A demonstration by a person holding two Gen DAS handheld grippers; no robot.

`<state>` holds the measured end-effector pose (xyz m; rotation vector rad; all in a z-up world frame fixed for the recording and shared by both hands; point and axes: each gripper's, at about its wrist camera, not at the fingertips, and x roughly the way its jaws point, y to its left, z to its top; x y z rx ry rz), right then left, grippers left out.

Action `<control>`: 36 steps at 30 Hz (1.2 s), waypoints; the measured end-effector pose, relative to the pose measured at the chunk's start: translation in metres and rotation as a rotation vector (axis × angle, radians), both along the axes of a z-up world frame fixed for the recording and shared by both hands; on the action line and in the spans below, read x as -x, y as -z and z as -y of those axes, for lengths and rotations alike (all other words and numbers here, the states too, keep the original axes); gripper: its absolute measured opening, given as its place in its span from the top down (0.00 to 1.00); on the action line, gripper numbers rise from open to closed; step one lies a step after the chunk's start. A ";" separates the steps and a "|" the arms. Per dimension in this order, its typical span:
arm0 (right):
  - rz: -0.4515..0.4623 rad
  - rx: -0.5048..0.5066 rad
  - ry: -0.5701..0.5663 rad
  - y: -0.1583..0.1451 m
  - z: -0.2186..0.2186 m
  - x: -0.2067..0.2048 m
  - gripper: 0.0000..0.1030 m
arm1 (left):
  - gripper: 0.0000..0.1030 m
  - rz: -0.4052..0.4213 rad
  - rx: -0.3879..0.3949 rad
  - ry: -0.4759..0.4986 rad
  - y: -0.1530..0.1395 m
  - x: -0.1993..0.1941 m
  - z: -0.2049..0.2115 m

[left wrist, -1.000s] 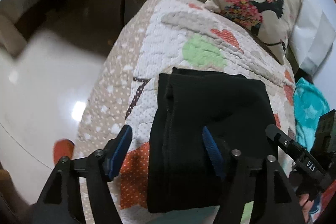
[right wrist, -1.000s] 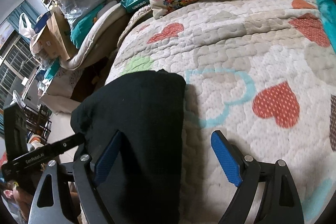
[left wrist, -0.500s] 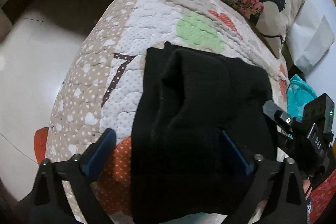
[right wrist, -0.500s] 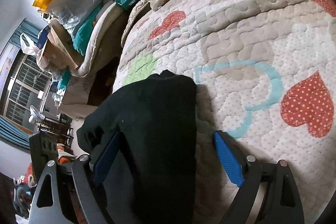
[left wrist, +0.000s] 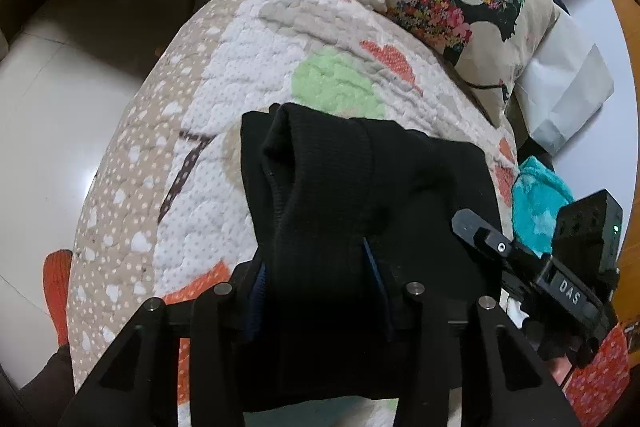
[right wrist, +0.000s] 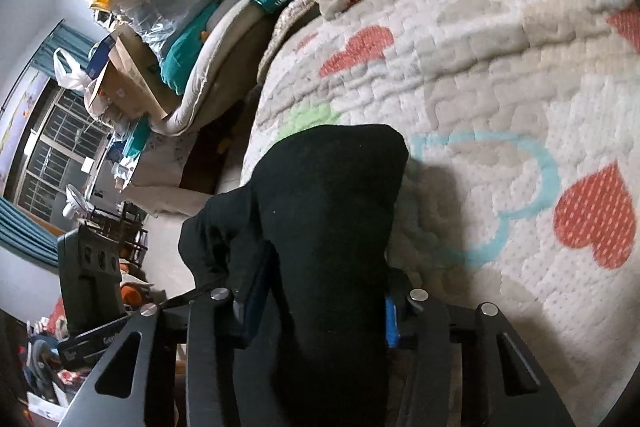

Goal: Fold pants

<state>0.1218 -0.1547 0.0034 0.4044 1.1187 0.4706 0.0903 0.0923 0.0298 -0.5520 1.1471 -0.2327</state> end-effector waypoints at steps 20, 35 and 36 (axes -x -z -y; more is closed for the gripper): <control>0.090 0.058 0.041 -0.050 0.025 -0.035 0.56 | 0.63 0.093 0.066 -0.006 -0.028 -0.054 0.045; 0.064 0.113 0.061 -0.040 0.023 -0.072 0.56 | 0.63 0.074 0.019 -0.030 -0.008 -0.096 0.049; 0.062 0.117 0.064 -0.038 0.023 -0.073 0.56 | 0.63 0.073 0.019 -0.031 -0.007 -0.097 0.049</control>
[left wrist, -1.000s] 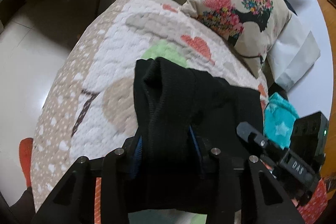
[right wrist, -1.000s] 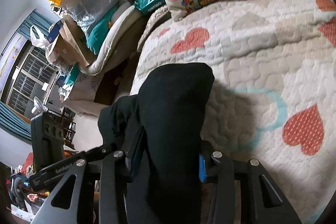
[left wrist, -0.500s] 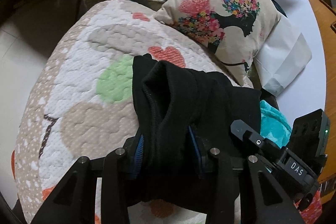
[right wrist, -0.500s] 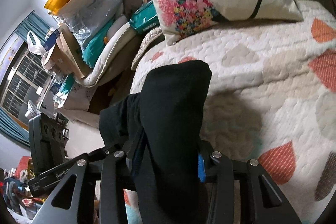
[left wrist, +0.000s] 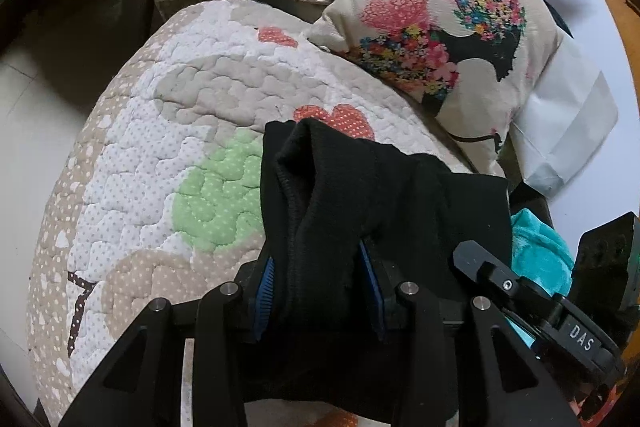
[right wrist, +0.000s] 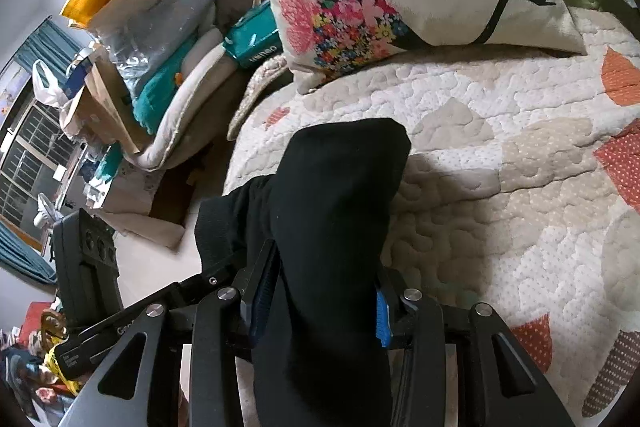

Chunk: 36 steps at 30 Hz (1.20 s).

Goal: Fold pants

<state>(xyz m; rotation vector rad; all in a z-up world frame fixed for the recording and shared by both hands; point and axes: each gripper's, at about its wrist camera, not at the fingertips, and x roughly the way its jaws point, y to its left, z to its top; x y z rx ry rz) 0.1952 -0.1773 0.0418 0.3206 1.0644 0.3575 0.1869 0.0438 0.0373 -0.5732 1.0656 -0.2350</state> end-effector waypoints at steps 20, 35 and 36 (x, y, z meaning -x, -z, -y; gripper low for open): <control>-0.048 0.033 0.085 0.031 0.023 -0.011 0.44 | 0.49 -0.110 0.150 -0.077 0.027 -0.005 -0.023; -0.024 0.037 0.127 0.020 0.033 0.026 0.37 | 0.46 -0.134 0.297 -0.182 0.036 0.003 -0.057; -0.021 0.040 0.123 0.022 0.031 0.033 0.36 | 0.45 -0.131 0.294 -0.191 0.037 0.003 -0.059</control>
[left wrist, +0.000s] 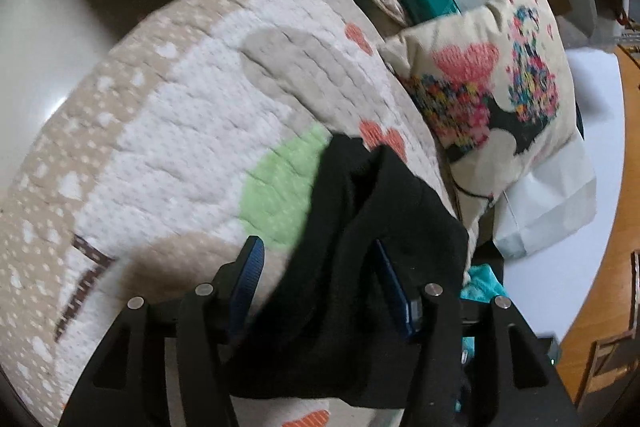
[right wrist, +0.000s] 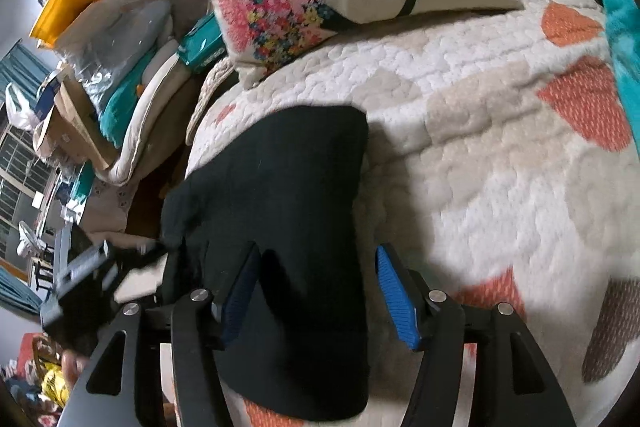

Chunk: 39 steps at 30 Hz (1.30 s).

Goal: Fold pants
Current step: 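Lower the folded pants onto the quilt and open both grippers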

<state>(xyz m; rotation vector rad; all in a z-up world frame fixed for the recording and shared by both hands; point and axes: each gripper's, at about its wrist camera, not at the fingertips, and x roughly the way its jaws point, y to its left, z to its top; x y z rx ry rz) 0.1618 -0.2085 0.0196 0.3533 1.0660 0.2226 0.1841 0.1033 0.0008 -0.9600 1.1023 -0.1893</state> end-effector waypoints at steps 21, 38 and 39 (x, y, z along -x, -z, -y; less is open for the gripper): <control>0.033 0.086 0.027 -0.012 0.013 0.099 0.28 | 0.45 -0.038 -0.103 0.035 -0.017 0.039 -0.023; 0.168 0.175 -0.031 -0.025 -0.020 0.173 0.27 | 0.18 0.474 -0.805 0.028 -0.114 0.189 0.041; 0.184 0.190 -0.026 -0.028 -0.020 0.177 0.27 | 0.14 0.514 -0.824 -0.013 -0.122 0.197 0.041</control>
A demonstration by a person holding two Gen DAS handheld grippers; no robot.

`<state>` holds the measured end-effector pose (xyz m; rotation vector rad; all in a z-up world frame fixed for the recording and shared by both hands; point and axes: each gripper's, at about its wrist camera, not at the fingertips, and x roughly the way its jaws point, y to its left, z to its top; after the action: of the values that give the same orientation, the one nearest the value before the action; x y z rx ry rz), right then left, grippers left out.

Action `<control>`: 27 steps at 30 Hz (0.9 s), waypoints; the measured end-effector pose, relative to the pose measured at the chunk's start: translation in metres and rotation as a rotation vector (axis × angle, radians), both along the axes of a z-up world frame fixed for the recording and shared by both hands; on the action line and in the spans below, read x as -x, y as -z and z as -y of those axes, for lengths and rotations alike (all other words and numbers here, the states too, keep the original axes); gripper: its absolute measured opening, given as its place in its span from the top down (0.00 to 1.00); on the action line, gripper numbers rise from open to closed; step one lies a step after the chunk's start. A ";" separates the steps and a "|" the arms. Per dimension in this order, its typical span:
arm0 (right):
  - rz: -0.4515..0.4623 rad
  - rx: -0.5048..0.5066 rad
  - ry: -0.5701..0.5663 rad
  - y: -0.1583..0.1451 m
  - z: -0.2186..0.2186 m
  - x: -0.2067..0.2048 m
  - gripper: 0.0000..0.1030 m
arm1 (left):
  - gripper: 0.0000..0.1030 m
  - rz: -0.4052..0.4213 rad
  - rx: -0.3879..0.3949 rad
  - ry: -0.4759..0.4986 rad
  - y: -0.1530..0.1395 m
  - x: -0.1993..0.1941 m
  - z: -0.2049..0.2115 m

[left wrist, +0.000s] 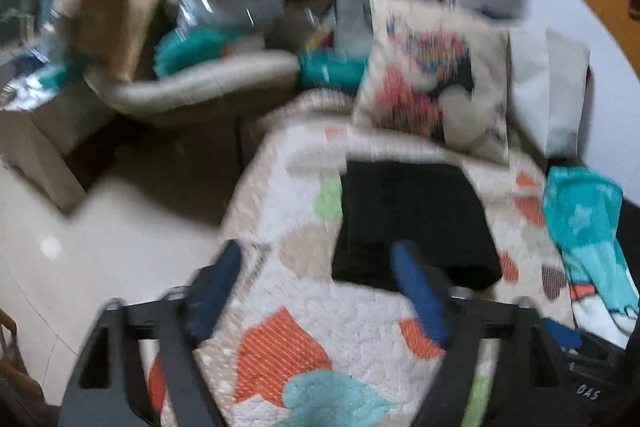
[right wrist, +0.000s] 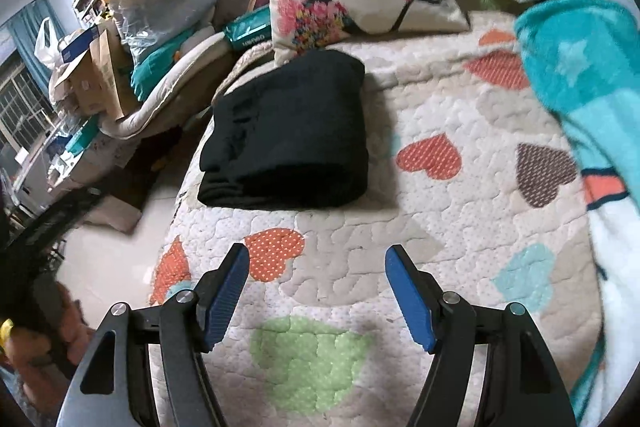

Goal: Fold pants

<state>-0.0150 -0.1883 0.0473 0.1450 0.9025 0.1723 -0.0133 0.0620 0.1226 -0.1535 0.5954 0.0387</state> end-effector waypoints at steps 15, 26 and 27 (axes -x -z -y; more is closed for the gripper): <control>0.100 0.096 -0.040 -0.013 -0.023 0.025 0.24 | 0.00 0.038 -0.129 -0.007 -0.007 0.038 0.012; 0.081 0.097 -0.035 -0.002 -0.023 0.018 0.23 | 0.00 0.000 -0.150 0.069 0.006 0.035 0.029; 0.079 0.097 -0.035 -0.002 -0.023 0.018 0.22 | 0.00 -0.003 -0.145 0.073 0.006 0.036 0.029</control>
<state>-0.0329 -0.1656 0.0489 0.0319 0.8331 0.1654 -0.0488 0.0326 0.1168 0.0091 0.5985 0.0117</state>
